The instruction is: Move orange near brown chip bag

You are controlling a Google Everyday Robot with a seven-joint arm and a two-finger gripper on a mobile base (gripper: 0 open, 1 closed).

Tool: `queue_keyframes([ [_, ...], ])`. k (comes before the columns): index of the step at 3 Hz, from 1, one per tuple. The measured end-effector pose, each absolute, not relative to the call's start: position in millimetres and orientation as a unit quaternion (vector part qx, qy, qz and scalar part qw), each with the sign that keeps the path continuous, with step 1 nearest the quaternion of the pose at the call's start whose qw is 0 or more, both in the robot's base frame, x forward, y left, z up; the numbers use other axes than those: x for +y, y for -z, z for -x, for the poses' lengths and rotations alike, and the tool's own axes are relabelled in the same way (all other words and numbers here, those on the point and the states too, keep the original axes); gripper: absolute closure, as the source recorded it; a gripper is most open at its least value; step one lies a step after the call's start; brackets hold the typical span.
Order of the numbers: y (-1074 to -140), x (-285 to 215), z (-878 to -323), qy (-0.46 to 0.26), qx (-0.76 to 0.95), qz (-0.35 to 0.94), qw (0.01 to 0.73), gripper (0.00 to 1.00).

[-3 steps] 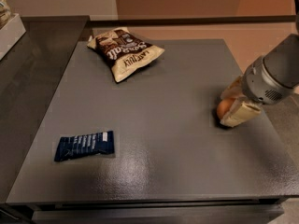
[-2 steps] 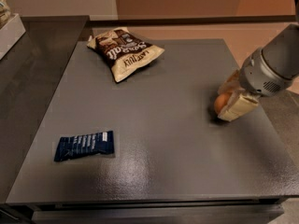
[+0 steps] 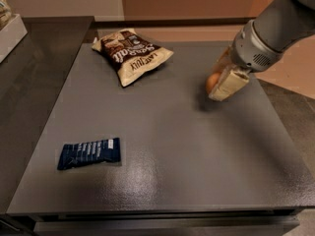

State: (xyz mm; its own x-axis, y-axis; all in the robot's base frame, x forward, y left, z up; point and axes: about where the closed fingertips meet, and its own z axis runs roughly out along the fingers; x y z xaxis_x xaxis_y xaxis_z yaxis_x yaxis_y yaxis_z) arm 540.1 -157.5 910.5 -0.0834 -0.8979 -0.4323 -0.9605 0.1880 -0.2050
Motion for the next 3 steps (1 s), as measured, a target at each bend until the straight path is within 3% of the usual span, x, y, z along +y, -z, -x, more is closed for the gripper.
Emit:
queue_keyframes([
  [3,-906.2,-96.3,-642.1,-0.076,0.727,0.626,0.272,1.00],
])
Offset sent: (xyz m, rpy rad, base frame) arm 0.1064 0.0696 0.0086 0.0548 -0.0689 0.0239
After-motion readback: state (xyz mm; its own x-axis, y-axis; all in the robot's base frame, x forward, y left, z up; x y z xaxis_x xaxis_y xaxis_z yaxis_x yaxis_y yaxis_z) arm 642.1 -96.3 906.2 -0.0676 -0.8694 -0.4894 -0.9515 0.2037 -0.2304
